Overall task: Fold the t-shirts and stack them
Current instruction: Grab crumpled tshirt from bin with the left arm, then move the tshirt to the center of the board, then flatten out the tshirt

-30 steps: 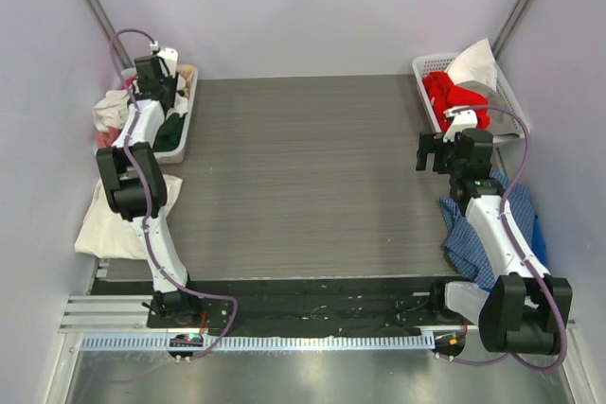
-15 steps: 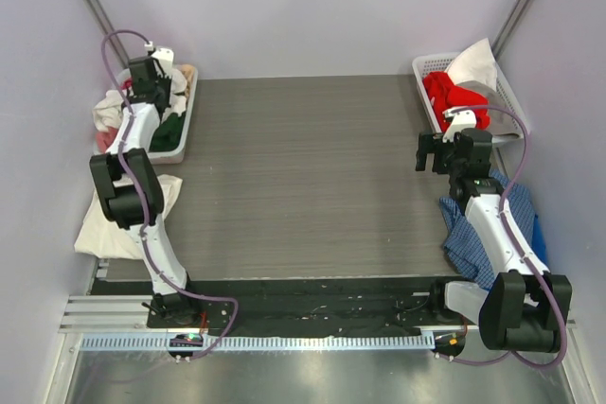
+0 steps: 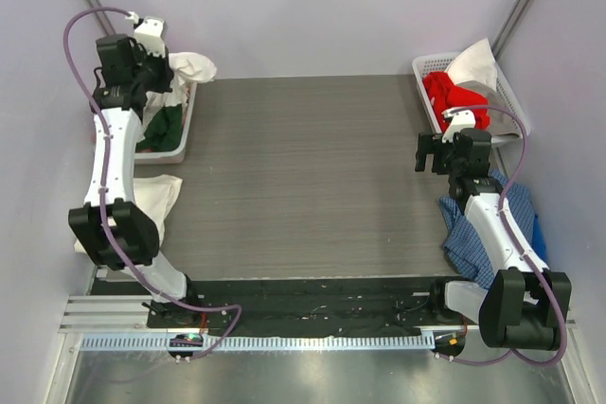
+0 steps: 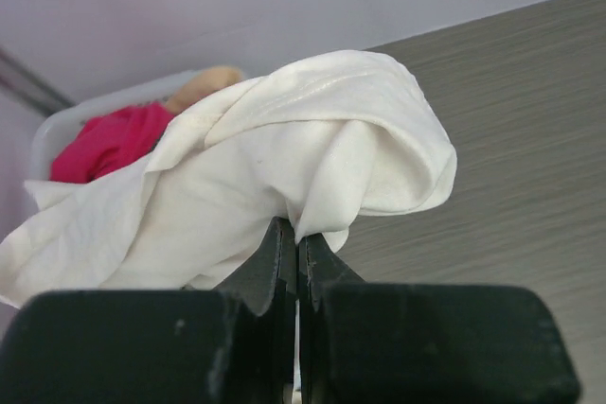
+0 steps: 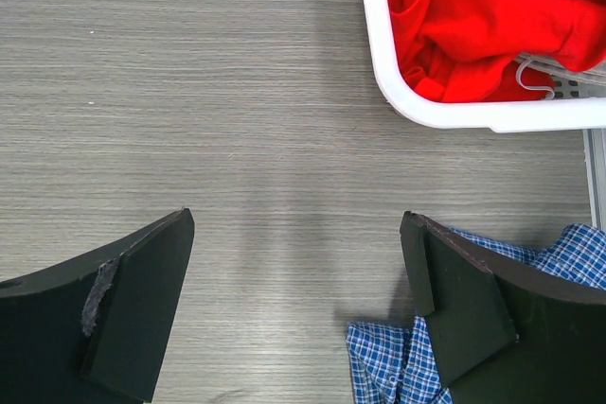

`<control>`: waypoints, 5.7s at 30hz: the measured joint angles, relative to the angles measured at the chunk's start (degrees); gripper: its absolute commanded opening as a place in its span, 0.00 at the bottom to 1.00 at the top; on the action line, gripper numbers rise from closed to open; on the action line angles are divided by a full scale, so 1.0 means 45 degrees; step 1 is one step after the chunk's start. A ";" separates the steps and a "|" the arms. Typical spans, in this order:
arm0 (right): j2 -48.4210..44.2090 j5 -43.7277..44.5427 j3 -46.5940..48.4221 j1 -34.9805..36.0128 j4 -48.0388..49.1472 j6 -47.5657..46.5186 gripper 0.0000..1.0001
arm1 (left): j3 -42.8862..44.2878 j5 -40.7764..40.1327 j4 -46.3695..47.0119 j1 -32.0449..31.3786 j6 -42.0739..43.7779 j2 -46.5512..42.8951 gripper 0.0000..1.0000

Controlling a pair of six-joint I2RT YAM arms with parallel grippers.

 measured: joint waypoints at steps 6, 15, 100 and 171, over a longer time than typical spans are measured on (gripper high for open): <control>0.0005 -0.0015 0.0000 -0.0019 -0.0005 0.0000 1.00 | 0.1768 0.1948 -0.1195 -0.1161 -0.1117 -0.1039 0.00; 0.0141 -0.0015 0.0000 -0.0024 -0.0019 0.0000 1.00 | 0.3215 0.3789 -0.1030 -0.2404 -0.2701 -0.3235 0.00; 0.0772 0.0097 0.0005 -0.0044 -0.0092 -0.0233 1.00 | 0.4449 -0.5872 -0.0151 -1.5436 0.0311 0.4809 0.00; 0.8884 -0.0359 0.7796 0.6504 -0.5299 -0.1326 0.70 | -0.5542 -0.7499 0.3827 -0.8364 0.1957 0.0656 1.00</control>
